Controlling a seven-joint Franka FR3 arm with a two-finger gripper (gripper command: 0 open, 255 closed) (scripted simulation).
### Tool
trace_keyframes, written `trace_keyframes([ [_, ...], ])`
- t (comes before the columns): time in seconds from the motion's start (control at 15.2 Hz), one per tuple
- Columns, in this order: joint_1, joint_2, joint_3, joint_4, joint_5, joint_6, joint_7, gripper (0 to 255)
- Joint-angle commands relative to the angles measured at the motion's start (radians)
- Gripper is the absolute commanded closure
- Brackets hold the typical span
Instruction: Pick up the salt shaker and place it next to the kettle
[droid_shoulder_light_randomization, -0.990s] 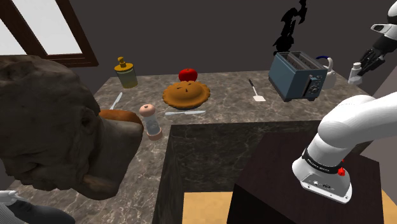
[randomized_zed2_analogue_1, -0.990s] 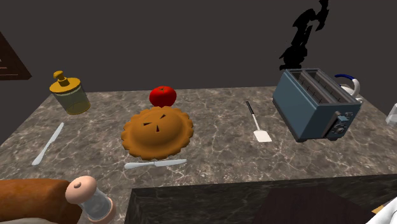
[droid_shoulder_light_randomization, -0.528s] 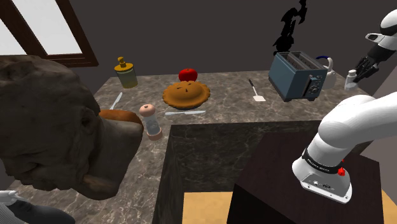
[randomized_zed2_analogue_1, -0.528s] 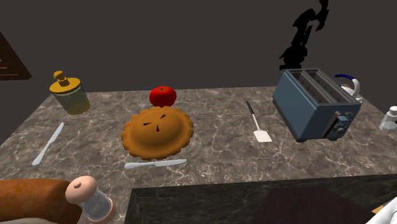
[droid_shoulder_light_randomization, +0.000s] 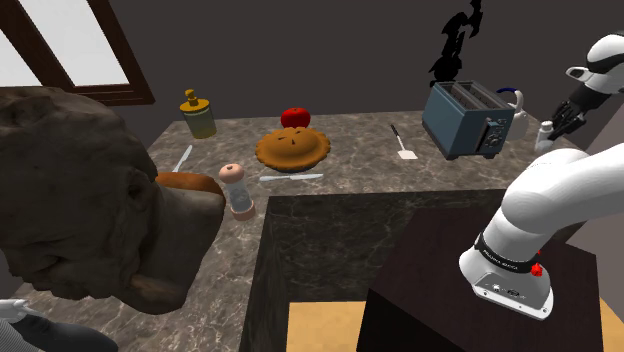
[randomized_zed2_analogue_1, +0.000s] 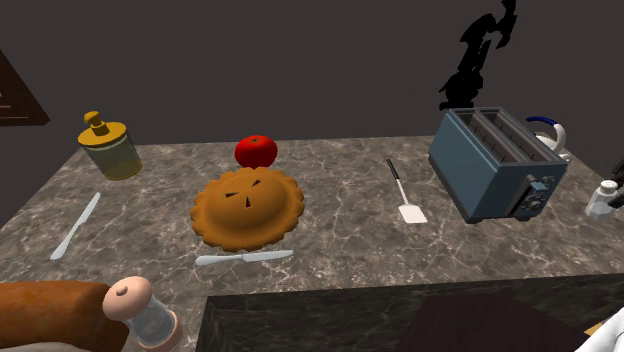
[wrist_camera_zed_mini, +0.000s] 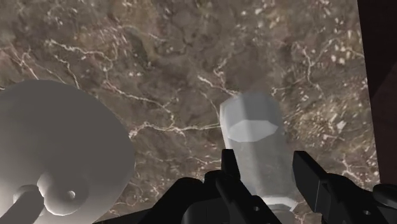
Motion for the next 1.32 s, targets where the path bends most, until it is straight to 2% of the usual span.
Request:
trace_keyframes([
  [0.0,0.010,0.003,-0.024,-0.016,-0.010,0.027,0.000,255],
  [0.46,0.061,0.014,-0.125,-0.059,-0.049,0.119,0.001,255],
  [0.99,0.061,0.014,-0.125,-0.059,-0.050,0.119,0.001,255],
  [1.06,0.061,0.014,-0.125,-0.059,-0.050,0.119,0.001,0],
  [1.25,0.061,0.014,-0.125,-0.059,-0.050,0.119,0.001,0],
])
